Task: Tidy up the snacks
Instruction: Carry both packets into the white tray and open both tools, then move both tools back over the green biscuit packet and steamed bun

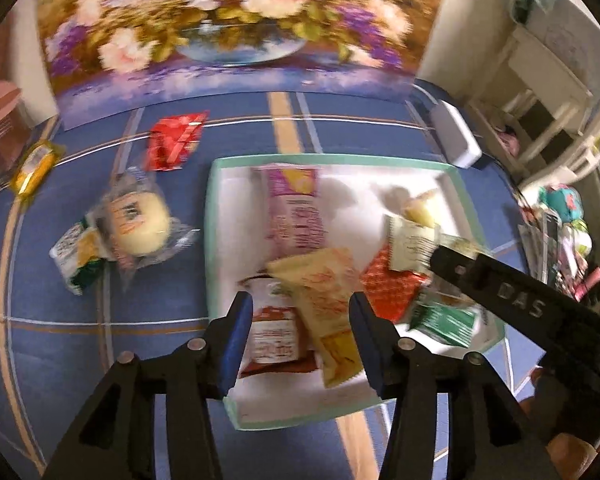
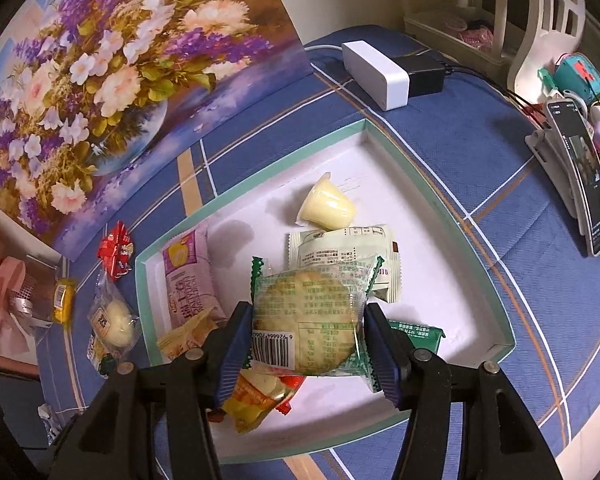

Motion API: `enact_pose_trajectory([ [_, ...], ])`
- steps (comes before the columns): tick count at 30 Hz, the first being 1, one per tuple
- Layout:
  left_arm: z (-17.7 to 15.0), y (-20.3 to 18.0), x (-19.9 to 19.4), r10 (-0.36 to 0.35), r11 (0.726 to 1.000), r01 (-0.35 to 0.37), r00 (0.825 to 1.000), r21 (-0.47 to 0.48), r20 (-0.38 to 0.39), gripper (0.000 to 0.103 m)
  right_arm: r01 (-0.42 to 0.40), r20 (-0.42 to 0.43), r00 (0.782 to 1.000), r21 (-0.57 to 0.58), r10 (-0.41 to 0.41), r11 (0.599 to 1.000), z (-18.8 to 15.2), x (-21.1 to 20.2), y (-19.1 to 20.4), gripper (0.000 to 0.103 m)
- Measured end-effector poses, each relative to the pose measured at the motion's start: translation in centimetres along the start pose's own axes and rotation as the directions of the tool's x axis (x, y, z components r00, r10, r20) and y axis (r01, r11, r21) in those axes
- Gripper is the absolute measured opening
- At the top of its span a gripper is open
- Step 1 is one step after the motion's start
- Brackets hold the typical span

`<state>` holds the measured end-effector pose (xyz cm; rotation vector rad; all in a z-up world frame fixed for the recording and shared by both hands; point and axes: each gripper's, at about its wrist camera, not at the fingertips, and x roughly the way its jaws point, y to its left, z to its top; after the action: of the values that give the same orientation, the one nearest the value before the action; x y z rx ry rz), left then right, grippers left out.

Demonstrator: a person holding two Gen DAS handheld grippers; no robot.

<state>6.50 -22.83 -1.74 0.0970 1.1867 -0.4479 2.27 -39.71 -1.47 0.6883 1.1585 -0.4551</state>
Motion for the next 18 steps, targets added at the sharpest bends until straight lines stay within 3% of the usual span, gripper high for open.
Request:
enact_pose_trajectory([
  [3,0.3,1.9,-0.3,0.029,0.997,-0.028,1.000,-0.068,0.011,0.066,0.003,-0.007,1.000,-0.001,-0.003,1.000,0.0,0.2,0.2,0.076],
  [8,0.7,5.1,-0.5,0.075,0.983,-0.071,0.997,-0.172,0.015,0.068,0.021,0.001,1.000,-0.040,-0.021,0.999,-0.2,0.2,1.1,0.080],
  [9,0.7,5.7,-0.5,0.094,0.978,-0.089,0.995,-0.191,0.016,0.070,0.024,0.004,1.000,-0.050,-0.024,0.998,-0.3,0.2,1.3,0.084],
  [10,0.7,6.2,-0.6,0.109,0.973,-0.104,0.994,-0.204,0.016,0.073,0.028,0.009,1.000,-0.065,-0.027,0.998,-0.4,0.2,1.7,0.094],
  [12,0.7,7.3,-0.8,0.148,0.963,-0.138,0.989,-0.231,0.024,0.085,0.025,0.029,0.999,-0.093,-0.023,0.995,-0.6,0.0,2.4,0.103],
  [16,0.6,9.4,-1.5,0.212,0.943,-0.190,0.976,-0.272,0.055,0.085,-0.007,0.057,0.998,-0.156,0.016,0.988,-1.1,-0.5,4.4,0.103],
  [18,0.5,10.3,-1.8,0.231,0.935,-0.205,0.971,-0.289,0.056,0.096,-0.021,0.063,0.997,-0.179,0.033,0.984,-1.3,-0.6,5.3,0.103],
])
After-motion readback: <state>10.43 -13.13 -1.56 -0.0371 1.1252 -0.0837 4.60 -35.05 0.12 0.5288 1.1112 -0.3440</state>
